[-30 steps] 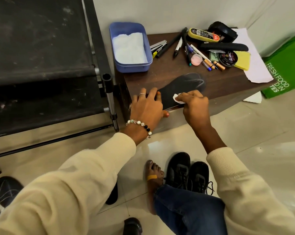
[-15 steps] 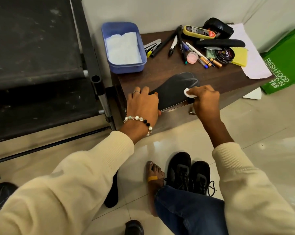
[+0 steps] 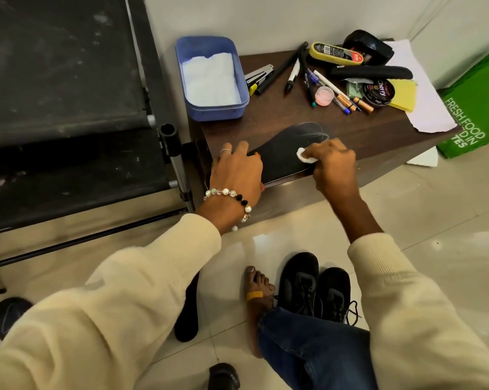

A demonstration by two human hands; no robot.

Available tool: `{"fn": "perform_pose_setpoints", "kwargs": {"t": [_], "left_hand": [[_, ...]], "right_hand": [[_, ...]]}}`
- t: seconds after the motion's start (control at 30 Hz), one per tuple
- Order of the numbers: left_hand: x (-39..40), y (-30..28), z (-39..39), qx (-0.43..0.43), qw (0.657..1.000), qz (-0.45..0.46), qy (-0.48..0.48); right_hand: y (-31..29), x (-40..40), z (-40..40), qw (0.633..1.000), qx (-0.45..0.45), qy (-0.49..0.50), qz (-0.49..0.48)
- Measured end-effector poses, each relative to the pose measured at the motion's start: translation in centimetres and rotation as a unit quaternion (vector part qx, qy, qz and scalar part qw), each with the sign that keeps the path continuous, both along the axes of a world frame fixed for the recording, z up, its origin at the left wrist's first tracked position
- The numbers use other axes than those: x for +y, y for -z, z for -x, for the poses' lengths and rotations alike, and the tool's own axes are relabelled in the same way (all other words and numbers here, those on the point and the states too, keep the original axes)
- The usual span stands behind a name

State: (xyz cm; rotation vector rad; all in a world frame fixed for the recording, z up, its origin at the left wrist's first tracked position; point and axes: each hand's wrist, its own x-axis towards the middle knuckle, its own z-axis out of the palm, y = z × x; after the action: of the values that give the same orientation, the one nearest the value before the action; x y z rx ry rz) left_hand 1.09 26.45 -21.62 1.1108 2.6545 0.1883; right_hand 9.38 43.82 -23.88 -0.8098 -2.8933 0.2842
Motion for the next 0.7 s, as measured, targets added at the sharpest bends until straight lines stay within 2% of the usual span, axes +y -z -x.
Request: {"fn": "perform_pose_setpoints", "kwargs": {"t": [0.1, 0.2, 0.3, 0.4, 0.5, 0.7], "left_hand": [[-0.2, 0.0, 0.5, -0.011, 1.000, 0.001, 0.008], [-0.3, 0.1, 0.7, -0.014, 1.000, -0.001, 0.014], [-0.2, 0.1, 0.6, -0.007, 1.000, -0.002, 0.015], [-0.2, 0.1, 0.5, -0.009, 1.000, -0.009, 0.011], [-0.3, 0.2, 0.5, -0.007, 1.000, -0.013, 0.011], [-0.5, 0.3, 0.6, -0.021, 1.000, -0.014, 0.013]], "right_hand": [[-0.1, 1.4, 0.5, 0.997, -0.002, 0.081, -0.004], [-0.1, 0.7, 0.6, 0.995, 0.009, 0.099, 0.010], [0.0, -0.6, -0.6, 0.998, 0.003, 0.055, 0.006], [0.4, -1.2, -1.5, 0.999, 0.035, 0.007, -0.011], [0.6, 0.1, -0.9, 1.000, 0.009, -0.002, -0.011], [-0.3, 1.5, 1.0, 0.994, -0.032, 0.105, -0.007]]}}
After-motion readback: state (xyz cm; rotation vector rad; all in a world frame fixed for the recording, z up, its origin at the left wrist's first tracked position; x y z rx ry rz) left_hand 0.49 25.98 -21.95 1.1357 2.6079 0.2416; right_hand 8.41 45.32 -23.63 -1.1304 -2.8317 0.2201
